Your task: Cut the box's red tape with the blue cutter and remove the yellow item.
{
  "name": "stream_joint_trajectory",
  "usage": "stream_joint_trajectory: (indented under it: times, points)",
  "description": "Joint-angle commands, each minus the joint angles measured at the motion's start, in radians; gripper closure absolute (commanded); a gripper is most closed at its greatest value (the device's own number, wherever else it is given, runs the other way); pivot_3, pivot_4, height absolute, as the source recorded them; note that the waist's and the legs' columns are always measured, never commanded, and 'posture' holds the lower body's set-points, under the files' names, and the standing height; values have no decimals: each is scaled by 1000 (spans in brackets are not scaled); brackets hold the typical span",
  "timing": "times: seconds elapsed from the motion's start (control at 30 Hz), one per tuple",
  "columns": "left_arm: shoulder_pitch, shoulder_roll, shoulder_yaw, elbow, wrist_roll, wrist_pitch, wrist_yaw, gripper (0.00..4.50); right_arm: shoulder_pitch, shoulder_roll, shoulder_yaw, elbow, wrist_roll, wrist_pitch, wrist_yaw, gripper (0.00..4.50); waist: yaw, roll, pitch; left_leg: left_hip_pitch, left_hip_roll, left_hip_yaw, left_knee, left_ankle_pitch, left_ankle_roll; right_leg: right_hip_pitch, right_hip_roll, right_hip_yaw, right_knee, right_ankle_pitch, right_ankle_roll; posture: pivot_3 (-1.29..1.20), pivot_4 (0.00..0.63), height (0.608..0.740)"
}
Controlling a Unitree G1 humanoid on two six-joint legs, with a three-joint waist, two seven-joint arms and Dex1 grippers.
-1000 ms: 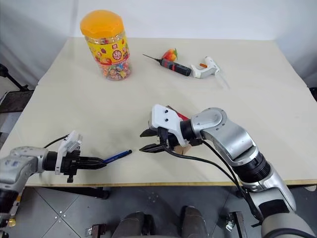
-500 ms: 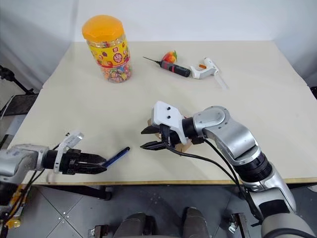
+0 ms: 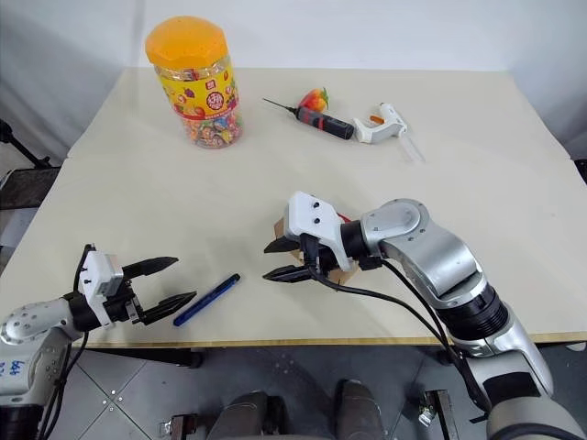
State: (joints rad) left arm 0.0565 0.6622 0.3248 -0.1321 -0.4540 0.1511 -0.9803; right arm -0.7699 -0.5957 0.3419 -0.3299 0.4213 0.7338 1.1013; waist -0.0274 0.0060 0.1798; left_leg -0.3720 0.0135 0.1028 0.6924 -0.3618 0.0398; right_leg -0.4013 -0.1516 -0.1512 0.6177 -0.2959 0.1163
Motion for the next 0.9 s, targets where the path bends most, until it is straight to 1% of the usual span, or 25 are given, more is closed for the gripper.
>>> stream_joint_trajectory:
  times: [0.03,0.1,0.23,0.43,0.53,0.77,0.87,0.9]
  points:
    - [77,-20,65,-131,-52,-2,39,28,3,-12,-32,-18,9,-26,10,2310,0,0,0,0,0,0,0,0,0,0,0,-1,0,0,0,0,150,740]
    - [114,-25,73,-167,-51,-1,53,28,7,-14,-34,-21,12,-26,10,2310,0,-1,0,0,0,0,0,-1,0,1,0,-2,-2,0,0,0,150,740]
    - [191,-31,42,-236,-13,-7,82,28,10,-15,-32,-16,10,-33,14,2310,1,-1,1,0,1,-1,0,-1,0,5,1,-5,-9,0,0,0,150,740]
    - [244,-45,-35,-206,132,-24,172,28,13,-11,-29,-21,11,-36,15,2310,3,-1,1,0,1,-1,0,-1,0,7,1,-5,-10,0,0,0,150,740]
    - [246,-64,-57,-177,172,-14,227,28,27,-16,-39,-38,26,-34,21,2310,2,-1,1,1,1,-2,0,-1,0,6,1,-6,-10,0,0,0,150,740]
    - [221,-51,-95,-132,179,0,220,28,36,-18,-45,-48,25,-31,14,2310,6,-1,0,1,1,-3,1,-1,0,8,0,-6,-9,0,0,0,150,740]
    - [220,-45,-104,-127,159,10,195,583,40,-18,-47,-52,24,-30,8,2310,8,-1,0,1,1,-3,1,-1,0,8,0,-6,-9,0,0,0,150,740]
    - [222,-38,-109,-127,159,15,187,869,42,-18,-48,-54,25,-29,5,2310,8,-1,0,2,1,-3,1,-1,0,8,0,-6,-9,0,0,0,150,740]
